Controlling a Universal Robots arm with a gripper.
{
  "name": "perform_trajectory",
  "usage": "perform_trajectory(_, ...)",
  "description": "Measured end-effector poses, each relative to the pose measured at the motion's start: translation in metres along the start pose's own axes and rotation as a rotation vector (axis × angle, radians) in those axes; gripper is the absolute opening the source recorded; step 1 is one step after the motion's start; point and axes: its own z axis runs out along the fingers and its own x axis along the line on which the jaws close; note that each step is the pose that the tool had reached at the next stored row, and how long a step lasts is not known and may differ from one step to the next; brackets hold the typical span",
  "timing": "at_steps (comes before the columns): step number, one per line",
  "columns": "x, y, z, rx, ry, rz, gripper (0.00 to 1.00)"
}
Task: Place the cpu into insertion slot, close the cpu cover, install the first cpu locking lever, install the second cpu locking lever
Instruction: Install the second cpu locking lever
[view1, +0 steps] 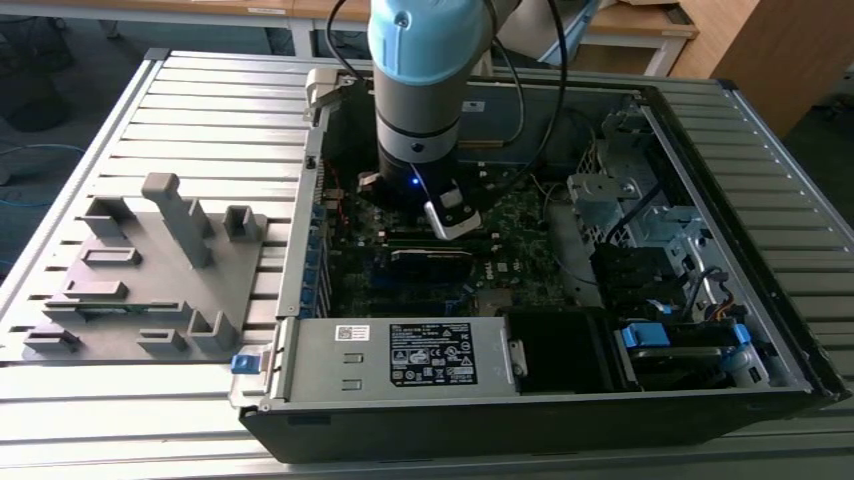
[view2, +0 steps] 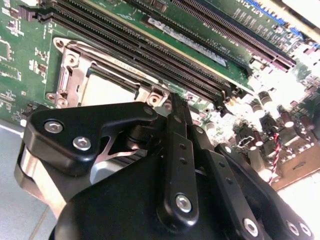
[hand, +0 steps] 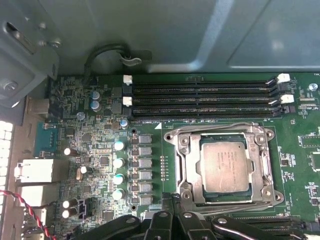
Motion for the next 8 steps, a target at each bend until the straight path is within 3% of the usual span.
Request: perform_trajectory(8, -0.0003, -0.0009, -0.0048, -0.0007, 0.0001, 0.000, 0.11)
